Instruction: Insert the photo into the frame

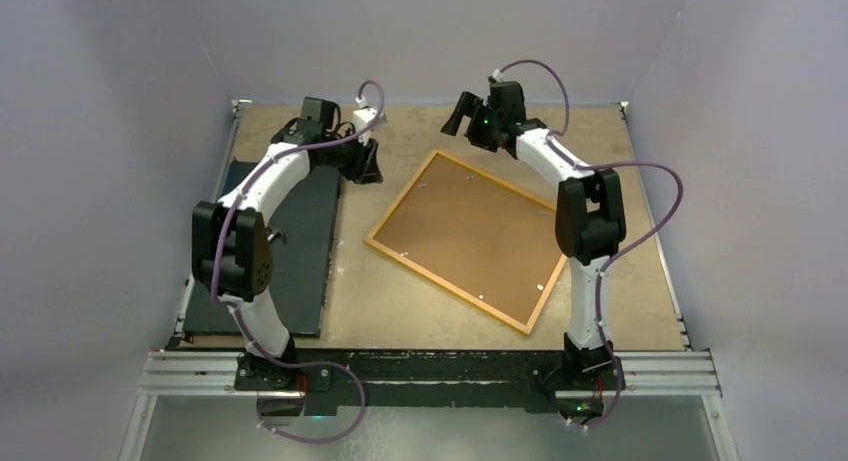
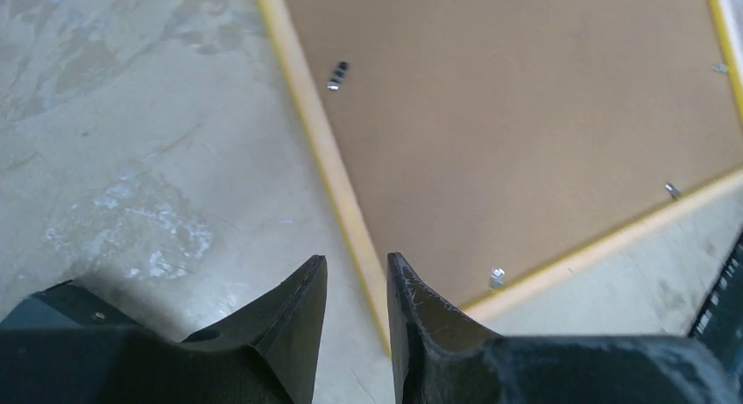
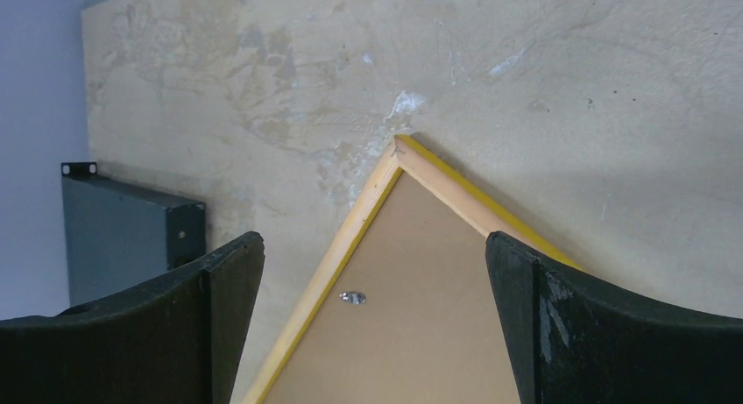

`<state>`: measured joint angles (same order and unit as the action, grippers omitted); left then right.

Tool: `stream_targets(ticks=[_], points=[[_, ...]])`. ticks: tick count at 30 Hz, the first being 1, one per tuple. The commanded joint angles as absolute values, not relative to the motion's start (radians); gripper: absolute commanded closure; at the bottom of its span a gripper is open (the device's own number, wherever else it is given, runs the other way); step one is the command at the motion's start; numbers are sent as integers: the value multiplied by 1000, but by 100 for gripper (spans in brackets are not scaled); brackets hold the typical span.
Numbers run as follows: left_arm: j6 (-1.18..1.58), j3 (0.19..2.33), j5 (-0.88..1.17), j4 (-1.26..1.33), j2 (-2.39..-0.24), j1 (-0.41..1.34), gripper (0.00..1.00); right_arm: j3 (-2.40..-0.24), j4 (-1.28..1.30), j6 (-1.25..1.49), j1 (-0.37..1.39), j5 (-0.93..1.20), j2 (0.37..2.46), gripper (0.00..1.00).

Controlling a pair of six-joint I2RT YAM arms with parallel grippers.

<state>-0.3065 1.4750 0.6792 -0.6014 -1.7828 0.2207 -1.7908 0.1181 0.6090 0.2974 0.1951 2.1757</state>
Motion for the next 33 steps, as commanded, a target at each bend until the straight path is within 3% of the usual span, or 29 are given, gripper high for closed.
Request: stream_targets(ticks=[1, 9, 18, 33], points=[[-190, 1489, 621, -451, -1918, 211, 71, -1713, 92, 614, 313, 150, 2074, 1], [-118, 1516, 723, -373, -2074, 210, 72, -1395, -45, 687, 349, 232, 1864, 1], [-86, 1436, 832, -345, -2088, 213, 75, -1167, -152, 751, 382, 294, 1787, 1], [-169, 1060, 833, -362, -1891, 234, 81, -1093, -192, 774, 464, 336, 1792, 1]])
